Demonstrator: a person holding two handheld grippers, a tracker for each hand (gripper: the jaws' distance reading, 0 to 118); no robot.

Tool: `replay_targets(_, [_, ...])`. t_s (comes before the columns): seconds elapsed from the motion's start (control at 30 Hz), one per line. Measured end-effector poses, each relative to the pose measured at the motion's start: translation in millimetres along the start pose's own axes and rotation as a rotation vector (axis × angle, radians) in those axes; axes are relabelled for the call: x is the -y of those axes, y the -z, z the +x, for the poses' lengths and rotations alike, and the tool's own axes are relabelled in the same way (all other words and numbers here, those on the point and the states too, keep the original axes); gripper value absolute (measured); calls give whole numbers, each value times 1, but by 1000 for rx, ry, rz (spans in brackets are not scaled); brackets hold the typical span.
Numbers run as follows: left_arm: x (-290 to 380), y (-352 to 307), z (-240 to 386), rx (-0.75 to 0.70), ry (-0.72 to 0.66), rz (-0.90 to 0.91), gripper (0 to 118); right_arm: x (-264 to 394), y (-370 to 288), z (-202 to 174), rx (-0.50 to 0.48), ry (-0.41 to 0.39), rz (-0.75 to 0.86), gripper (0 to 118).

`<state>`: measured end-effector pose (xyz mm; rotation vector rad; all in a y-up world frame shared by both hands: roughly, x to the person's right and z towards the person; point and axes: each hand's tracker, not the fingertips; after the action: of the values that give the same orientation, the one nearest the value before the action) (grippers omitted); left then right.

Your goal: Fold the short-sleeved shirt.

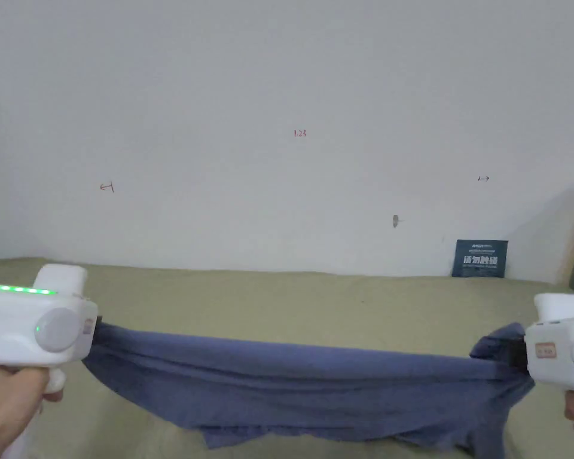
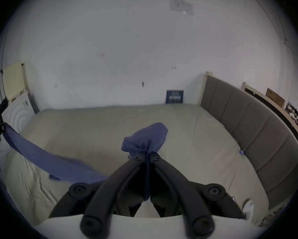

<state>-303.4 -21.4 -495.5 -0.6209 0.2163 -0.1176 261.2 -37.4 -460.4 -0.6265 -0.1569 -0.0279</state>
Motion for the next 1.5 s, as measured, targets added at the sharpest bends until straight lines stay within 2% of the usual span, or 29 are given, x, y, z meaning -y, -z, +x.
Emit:
replay_targets(0.13, [78,-24,-10,55,5,-103,4,74,-21,20,-41,24,-37,3])
replay_targets(0.17, [94,-32,-16,62,-8,-113,4,89,-28,22,-59,-17,-88,3])
replay_targets(0.23, [130,-51,-24,70,4,-157,4,126,-56,25,-49,-14,-66,3])
replay_targets(0.5, [239,-125,-55,121,-47,-242,4,237,-139,41,-74,89,-115,3])
replay_targets(0.53, [250,-130,-57,119,-56,-250,4,248,-145,43,-81,125,-125,3])
replay_targets(0.83, [289,-127,-65,159,-73,-288,5,282,-144,41,-64,141,-159,5])
replay_targets(0.87, [289,-126,-67,165,-78,-284,8,282,-144,40,-63,139,-156,14])
replay_targets(0.93, [288,-126,-73,201,-105,-263,27,280,-148,38,-52,138,-149,59])
replay_targets(1.0, [286,-130,-74,210,-113,-254,46,278,-149,36,-51,138,-152,86])
replay_targets(1.03, [284,-131,-75,200,-114,-256,93,279,-155,35,-40,130,-133,117])
replay_targets(1.07, [282,-134,-78,196,-113,-248,107,278,-156,32,-41,126,-107,112])
replay_targets(1.2, [276,-146,-89,144,-121,-220,106,268,-169,25,-39,62,-102,114])
replay_targets(1.23, [279,-148,-92,128,-131,-227,103,266,-174,22,-54,53,-102,110])
replay_targets(1.27, [280,-151,-97,133,-145,-221,92,265,-179,19,-65,49,-98,97])
replay_targets(1.3, [280,-154,-102,143,-160,-229,63,266,-181,15,-76,38,-89,72])
replay_targets(1.33, [283,-155,-106,161,-179,-255,0,266,-186,12,-84,38,-80,18])
replay_targets(1.37, [286,-156,-109,156,-211,-254,0,266,-188,9,-98,43,-84,0])
replay_targets(1.5, [292,-157,-116,223,-255,-284,0,269,-199,-9,-145,41,-86,0])
